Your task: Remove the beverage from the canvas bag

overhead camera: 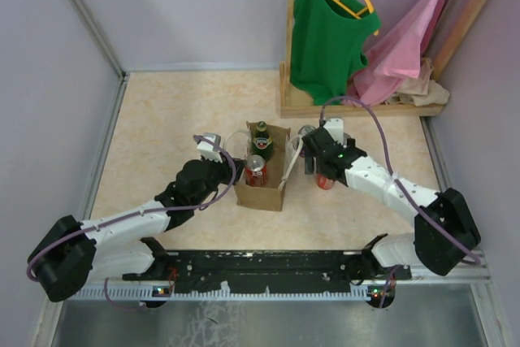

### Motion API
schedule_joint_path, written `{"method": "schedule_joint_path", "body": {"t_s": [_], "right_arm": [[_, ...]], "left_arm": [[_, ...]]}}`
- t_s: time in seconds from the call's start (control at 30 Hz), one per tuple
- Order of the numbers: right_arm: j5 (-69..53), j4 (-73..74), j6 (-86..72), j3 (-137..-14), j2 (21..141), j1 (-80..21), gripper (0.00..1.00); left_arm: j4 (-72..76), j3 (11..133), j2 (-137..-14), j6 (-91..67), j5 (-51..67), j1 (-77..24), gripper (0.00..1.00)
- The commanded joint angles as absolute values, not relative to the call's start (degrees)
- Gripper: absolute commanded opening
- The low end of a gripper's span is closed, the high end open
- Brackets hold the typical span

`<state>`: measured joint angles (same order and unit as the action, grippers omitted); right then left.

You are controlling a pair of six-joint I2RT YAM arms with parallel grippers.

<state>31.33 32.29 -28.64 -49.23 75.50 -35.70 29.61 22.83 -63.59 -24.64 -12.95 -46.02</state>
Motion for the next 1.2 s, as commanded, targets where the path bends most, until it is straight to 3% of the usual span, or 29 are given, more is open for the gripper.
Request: {"method": "schedule_joint_path", "body": {"t_s": [0.0, 0.27, 0.43, 0.8, 0.93, 1.17], "right_arm": [[34.6, 31.9, -28.9, -54.1, 72.1, -35.0, 0.93], [40.5, 33.3, -24.5, -62.3, 61.7, -35.0, 0.91], [35.7, 27.7, -19.2, -66.6, 57.0, -36.4, 0.87], [36.4, 26.0, -9.3, -76.5, 70.8, -54.1, 0.80], [30.9, 26.2, -8.9, -77.8, 74.9, -55.4, 0.80], [24.4, 27.5, -10.2, -75.9, 79.6, -55.6, 0.83]], "left_arm": [[26.3, 23.4, -64.7, -23.7, -12.5, -46.4, 0.33], [25.9, 23.4, -64.1, -23.5, -13.1, -46.4, 0.33], [26.1, 23.6, -64.8, -23.6, -12.8, -46.4, 0.33], [26.0, 23.9, -65.0, -23.5, -12.7, -46.4, 0.32], [25.5, 23.3, -63.9, -23.5, -13.2, -46.4, 0.13], [24.5, 22.6, -62.4, -23.8, -13.8, -46.4, 0.08]]}}
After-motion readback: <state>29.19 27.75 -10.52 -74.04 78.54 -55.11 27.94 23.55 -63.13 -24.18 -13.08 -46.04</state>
